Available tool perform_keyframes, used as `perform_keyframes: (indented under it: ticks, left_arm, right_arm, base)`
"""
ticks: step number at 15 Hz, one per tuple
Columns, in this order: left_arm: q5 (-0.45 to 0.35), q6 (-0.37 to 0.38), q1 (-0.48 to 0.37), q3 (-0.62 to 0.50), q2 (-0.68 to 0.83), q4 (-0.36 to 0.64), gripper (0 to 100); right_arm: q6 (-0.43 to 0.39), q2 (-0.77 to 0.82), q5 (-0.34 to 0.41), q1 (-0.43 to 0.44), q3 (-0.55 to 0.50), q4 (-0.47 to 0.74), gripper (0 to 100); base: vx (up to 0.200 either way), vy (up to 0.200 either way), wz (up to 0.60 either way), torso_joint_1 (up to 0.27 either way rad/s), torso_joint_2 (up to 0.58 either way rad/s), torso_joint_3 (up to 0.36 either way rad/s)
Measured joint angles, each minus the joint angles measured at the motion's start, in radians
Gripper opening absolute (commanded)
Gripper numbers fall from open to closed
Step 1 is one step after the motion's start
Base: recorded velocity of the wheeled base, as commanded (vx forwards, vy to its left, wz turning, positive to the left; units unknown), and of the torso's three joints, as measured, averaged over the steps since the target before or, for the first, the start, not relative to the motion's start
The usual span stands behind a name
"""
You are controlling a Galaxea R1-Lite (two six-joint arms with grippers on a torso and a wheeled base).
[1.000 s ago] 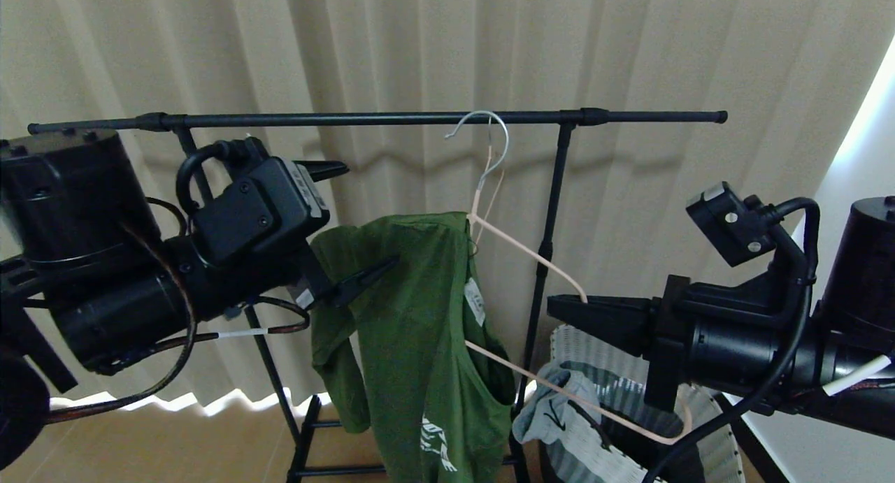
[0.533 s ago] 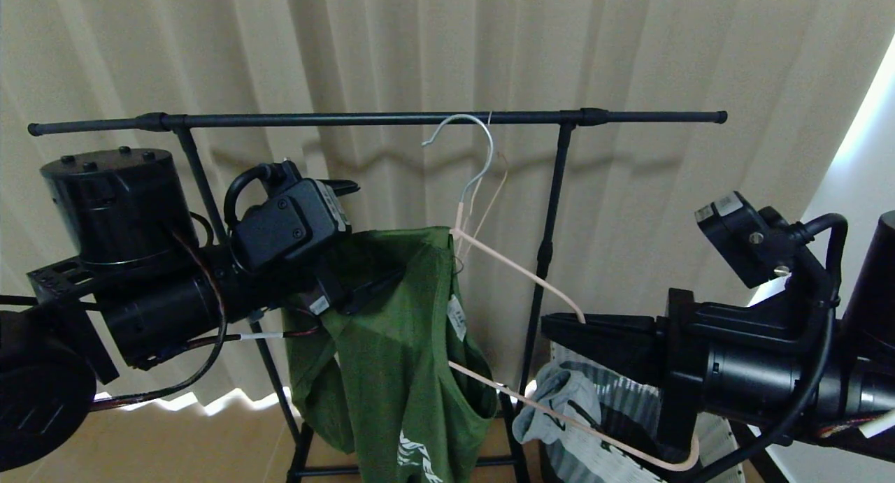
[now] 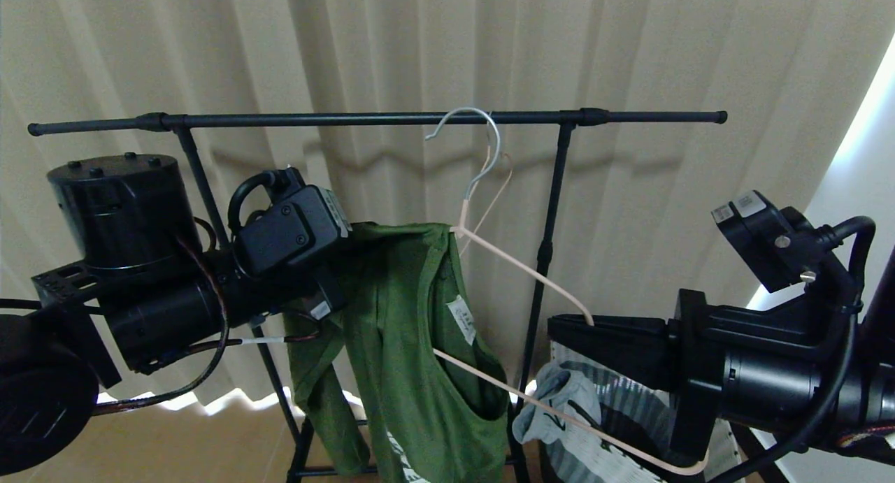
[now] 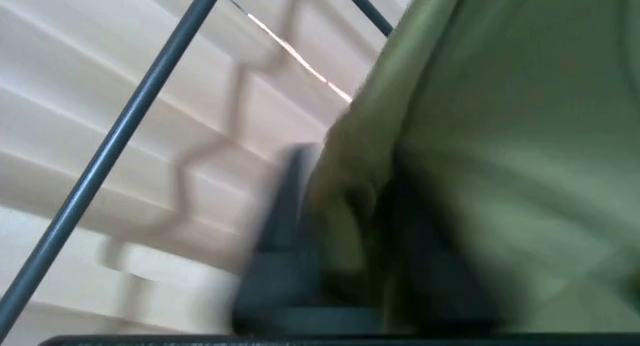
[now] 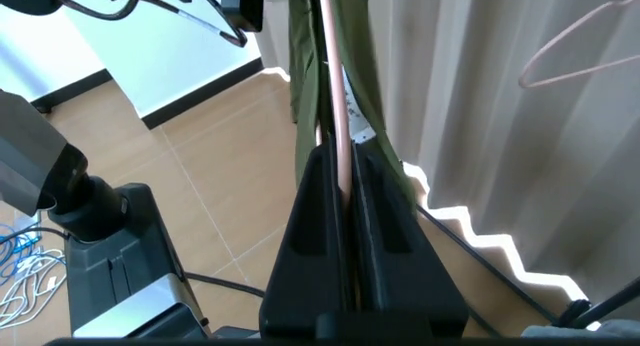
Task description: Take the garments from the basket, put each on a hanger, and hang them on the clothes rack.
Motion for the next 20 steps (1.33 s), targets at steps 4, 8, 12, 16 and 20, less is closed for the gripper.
perform_keyframes:
  ticks: [4,8,12,16,20]
  left_arm:
    - [0.001,0.000,0.000,0.001,0.000,0.000,0]
    - [0.007,-0.004,0.000,0.012,0.000,-0.026,0]
    - [0.175,-0.009,0.024,0.028,-0.001,-0.107,0]
    - [0.466,-0.078,0.020,0.047,-0.011,-0.108,0]
    - [0.596,-0.203,-0.042,0.053,-0.018,-0.109,0]
  right_arm:
    - [0.000,0.000,0.000,0.000,0.000,0.000,0]
    - [-0.002,0.001,-0.005,0.000,0.002,-0.001,100]
    - [-0.137,0.003,-0.091,-0.051,0.024,-0.003,100]
    - [-0.177,0.011,-0.261,-0.097,0.045,-0.002,100]
    - [-0.141,0.079,-0.324,-0.071,0.060,-0.061,100]
  base:
    - [0.000,0.000,0.00,0.000,0.00,0.000]
    - [0.000,0.000,0.00,0.000,0.00,0.000]
    - [0.000,0.000,0.00,0.000,0.00,0.000]
    - [0.000,0.000,0.00,0.000,0.00,0.000]
    - [0.000,0.000,0.00,0.000,0.00,0.000]
